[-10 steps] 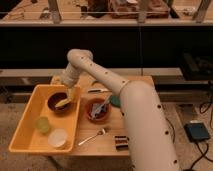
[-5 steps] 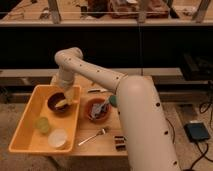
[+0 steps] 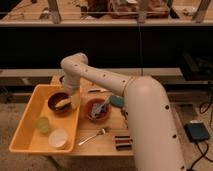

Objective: Place banana in table surface

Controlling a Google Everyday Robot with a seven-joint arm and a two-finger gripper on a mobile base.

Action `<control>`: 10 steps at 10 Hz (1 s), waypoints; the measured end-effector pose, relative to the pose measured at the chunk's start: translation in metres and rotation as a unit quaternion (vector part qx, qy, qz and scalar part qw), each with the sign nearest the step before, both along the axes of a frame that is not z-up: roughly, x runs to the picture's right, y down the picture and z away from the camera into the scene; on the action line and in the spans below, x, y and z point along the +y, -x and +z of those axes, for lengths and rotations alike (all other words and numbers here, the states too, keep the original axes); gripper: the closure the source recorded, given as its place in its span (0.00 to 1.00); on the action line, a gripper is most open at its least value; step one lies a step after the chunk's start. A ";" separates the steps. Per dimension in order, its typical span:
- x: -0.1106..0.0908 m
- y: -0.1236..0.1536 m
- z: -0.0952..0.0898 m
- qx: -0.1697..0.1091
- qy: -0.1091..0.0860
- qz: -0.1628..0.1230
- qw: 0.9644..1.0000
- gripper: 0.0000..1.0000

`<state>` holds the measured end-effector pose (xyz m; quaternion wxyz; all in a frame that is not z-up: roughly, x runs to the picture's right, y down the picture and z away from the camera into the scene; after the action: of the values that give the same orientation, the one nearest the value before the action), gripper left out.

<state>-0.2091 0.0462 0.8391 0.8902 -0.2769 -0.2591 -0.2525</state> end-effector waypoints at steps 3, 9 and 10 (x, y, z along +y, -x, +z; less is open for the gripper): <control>0.005 -0.004 0.015 0.004 -0.018 0.011 1.000 0.20; 0.013 0.016 0.029 -0.004 -0.018 0.002 1.000 0.55; 0.014 0.018 0.030 -0.004 -0.018 0.001 1.000 0.68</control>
<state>-0.2268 0.0598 0.8693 0.8943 -0.2595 -0.2581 -0.2574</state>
